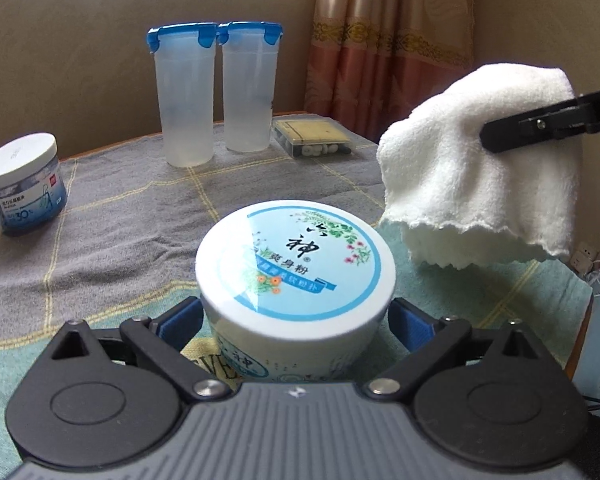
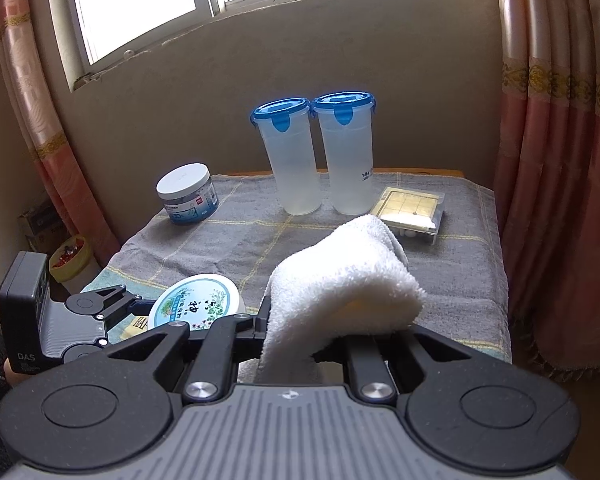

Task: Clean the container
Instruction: 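Wipe the tin side again with the cloth in the right tool while the left tool holds the tin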

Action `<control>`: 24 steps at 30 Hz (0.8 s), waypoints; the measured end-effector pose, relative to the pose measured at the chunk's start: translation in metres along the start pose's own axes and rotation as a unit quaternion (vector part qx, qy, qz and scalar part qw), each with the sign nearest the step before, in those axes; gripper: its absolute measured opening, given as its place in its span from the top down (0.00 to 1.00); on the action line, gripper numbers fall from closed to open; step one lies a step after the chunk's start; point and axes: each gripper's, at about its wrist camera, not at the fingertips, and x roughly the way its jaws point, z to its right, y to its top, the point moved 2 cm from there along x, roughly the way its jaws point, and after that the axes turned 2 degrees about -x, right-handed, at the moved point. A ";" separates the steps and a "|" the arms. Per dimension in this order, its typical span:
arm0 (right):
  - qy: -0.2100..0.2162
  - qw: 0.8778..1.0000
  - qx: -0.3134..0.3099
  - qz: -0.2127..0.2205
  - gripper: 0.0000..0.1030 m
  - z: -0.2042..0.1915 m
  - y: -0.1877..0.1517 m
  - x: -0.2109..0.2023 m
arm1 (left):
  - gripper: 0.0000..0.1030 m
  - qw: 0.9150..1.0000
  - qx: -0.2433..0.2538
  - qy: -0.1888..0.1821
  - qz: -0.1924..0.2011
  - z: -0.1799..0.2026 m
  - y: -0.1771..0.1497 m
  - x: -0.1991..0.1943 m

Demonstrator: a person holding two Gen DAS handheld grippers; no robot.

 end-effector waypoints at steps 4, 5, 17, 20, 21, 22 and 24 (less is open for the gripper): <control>-0.004 1.000 -0.001 -0.002 0.83 0.002 0.000 -0.001 | 0.08 1.000 0.008 -0.018 -0.003 -0.008 0.003 0.003; -0.006 1.000 0.000 -0.003 0.83 0.002 -0.001 -0.002 | 0.08 1.000 0.015 -0.027 -0.005 -0.010 0.004 0.004; -0.015 1.000 -0.003 -0.020 0.83 -0.001 0.003 0.007 | 0.08 0.959 0.179 -0.209 -0.069 -0.042 0.032 0.029; -0.019 1.000 -0.004 -0.024 0.83 -0.002 0.004 0.009 | 0.08 0.954 0.189 -0.222 -0.073 -0.044 0.034 0.032; -0.020 0.999 -0.004 -0.026 0.83 -0.002 0.005 0.010 | 0.07 0.954 0.187 -0.221 -0.072 -0.044 0.034 0.032; -0.021 0.999 -0.004 -0.026 0.83 -0.003 0.005 0.011 | 0.07 0.955 0.184 -0.220 -0.072 -0.043 0.034 0.032; -0.020 0.999 -0.004 -0.028 0.83 -0.004 0.005 0.012 | 0.06 0.960 0.166 -0.215 -0.068 -0.043 0.031 0.031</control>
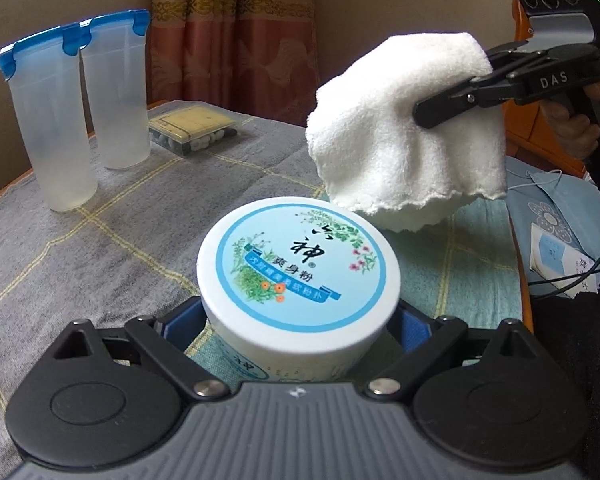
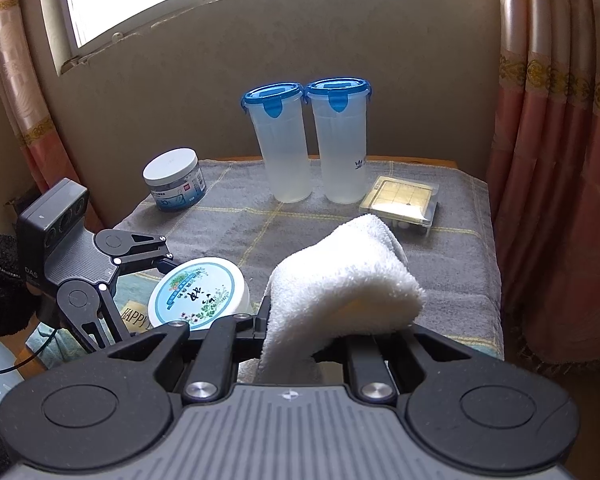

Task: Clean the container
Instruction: 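Wipe the tin side again with the cloth in the right tool while the left tool holds the tin, then rub the cloth along the tin side with the right tool while the left tool holds the tin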

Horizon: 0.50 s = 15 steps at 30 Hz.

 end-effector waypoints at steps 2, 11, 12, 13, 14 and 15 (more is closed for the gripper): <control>0.000 1.000 -0.004 -0.001 0.83 -0.001 0.000 0.001 | 0.05 1.000 -0.016 0.007 0.007 0.002 -0.002 -0.003; 0.000 1.000 -0.025 0.014 0.83 0.002 0.010 0.010 | 0.02 0.989 -0.100 0.096 0.054 0.029 0.010 -0.044; -0.002 0.999 -0.032 0.019 0.83 0.002 0.015 0.013 | 0.02 0.985 -0.115 0.107 0.065 0.029 0.013 -0.049; -0.001 0.999 -0.037 0.020 0.83 0.003 0.018 0.017 | 0.02 0.981 -0.132 0.121 0.070 0.026 0.016 -0.051; 0.001 0.999 -0.043 0.020 0.83 0.003 0.021 0.022 | 0.02 0.979 -0.144 0.130 0.068 0.023 0.017 -0.052; 0.005 0.999 -0.044 0.016 0.83 0.004 0.022 0.029 | 0.02 0.976 -0.157 0.138 0.065 0.020 0.018 -0.051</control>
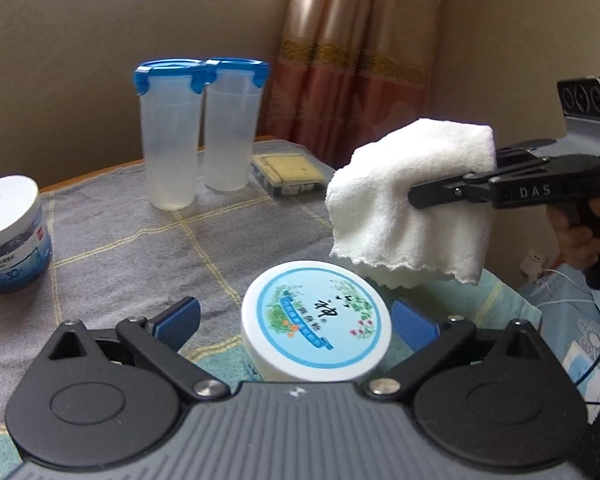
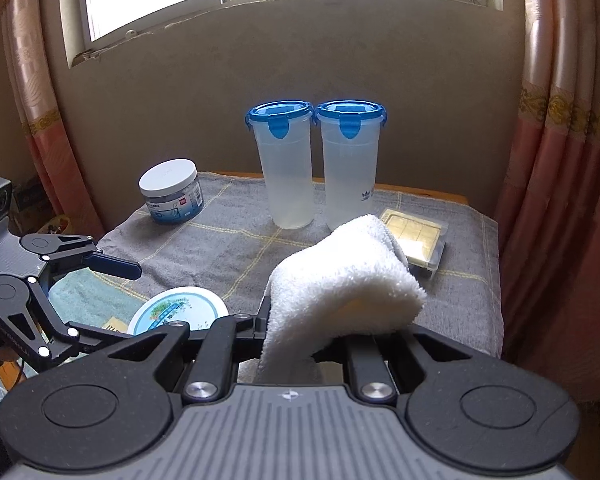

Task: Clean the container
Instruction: 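Rub the cloth along the tin side with the right tool while the left tool holds the tin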

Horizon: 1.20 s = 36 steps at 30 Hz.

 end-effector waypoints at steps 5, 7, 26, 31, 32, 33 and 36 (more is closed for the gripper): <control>0.043 0.999 0.022 -0.021 0.83 0.003 -0.006 0.028 | 0.02 0.998 -0.058 0.036 -0.002 -0.013 0.000 0.013; 0.062 0.997 0.031 -0.025 0.83 0.001 -0.012 0.030 | 0.02 0.997 -0.056 0.053 -0.010 -0.012 -0.002 0.019; 0.110 0.992 0.032 -0.057 0.83 -0.035 -0.052 0.012 | 0.00 0.995 -0.061 0.067 -0.040 -0.008 0.000 0.024; 0.126 0.989 0.035 -0.063 0.83 -0.049 -0.059 0.004 | 0.00 0.995 -0.060 0.065 -0.045 -0.009 0.001 0.024; 0.129 0.989 0.031 -0.065 0.83 -0.053 -0.060 0.003 | 0.00 0.995 -0.060 0.065 -0.045 -0.009 0.001 0.024; 0.133 0.988 0.029 -0.066 0.83 -0.057 -0.060 0.001 | 0.00 0.995 -0.060 0.065 -0.046 -0.008 0.001 0.024; 0.157 0.985 0.028 -0.067 0.83 -0.069 -0.060 -0.002 | 0.00 0.995 -0.060 0.066 -0.048 -0.008 0.001 0.024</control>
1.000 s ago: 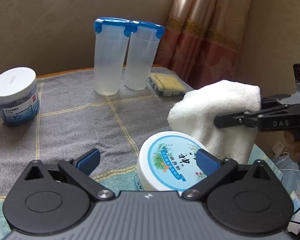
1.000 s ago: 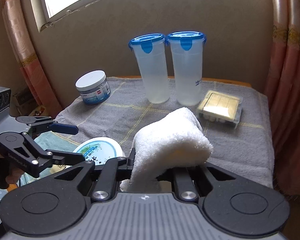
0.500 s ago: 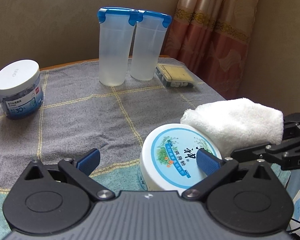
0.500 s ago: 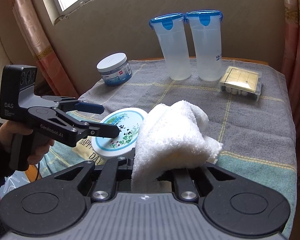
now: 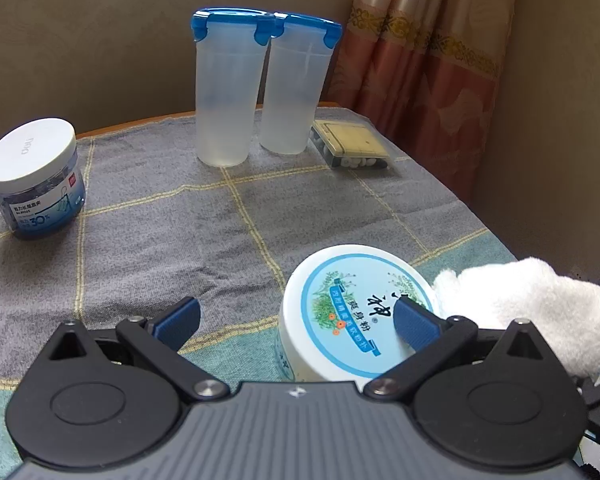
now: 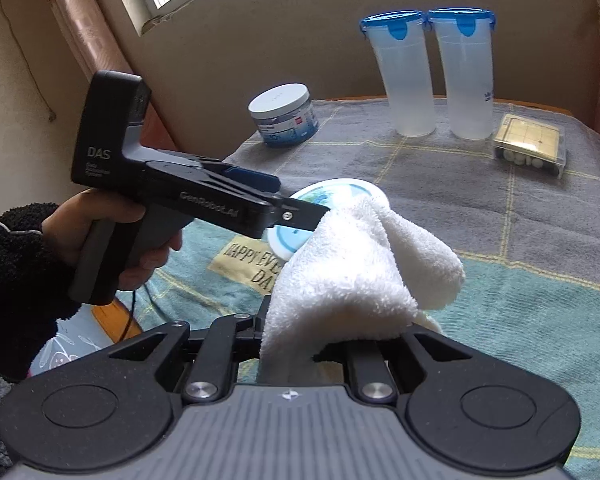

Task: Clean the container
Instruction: 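Rub the cloth along the tin side with the right tool while the left tool holds the tin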

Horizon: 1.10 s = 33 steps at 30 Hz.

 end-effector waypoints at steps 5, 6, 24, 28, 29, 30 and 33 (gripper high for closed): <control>0.013 1.000 -0.005 0.000 0.83 -0.011 0.002 0.004 | 0.00 1.000 0.000 0.005 -0.010 0.002 0.002 0.000; 0.012 1.000 -0.001 0.001 0.83 -0.009 0.003 0.004 | 0.00 1.000 0.001 0.007 -0.012 0.002 0.002 0.000; -0.075 0.994 0.051 0.057 0.83 0.082 0.052 -0.003 | 0.00 1.000 -0.004 0.011 -0.029 0.002 0.002 -0.002; -0.076 0.994 0.057 0.053 0.83 0.095 0.060 0.008 | 0.00 0.999 -0.007 0.011 -0.035 0.002 0.003 -0.001; -0.074 0.994 0.057 0.050 0.83 0.095 0.060 0.010 | 0.00 0.999 -0.007 0.011 -0.036 0.002 0.003 -0.001; -0.072 0.995 0.056 0.048 0.83 0.094 0.060 0.012 | 0.00 0.999 -0.007 0.011 -0.036 0.002 0.003 -0.001; -0.065 0.996 0.054 0.042 0.83 0.090 0.056 0.015 | 0.00 0.999 -0.008 0.010 -0.037 0.002 0.003 -0.001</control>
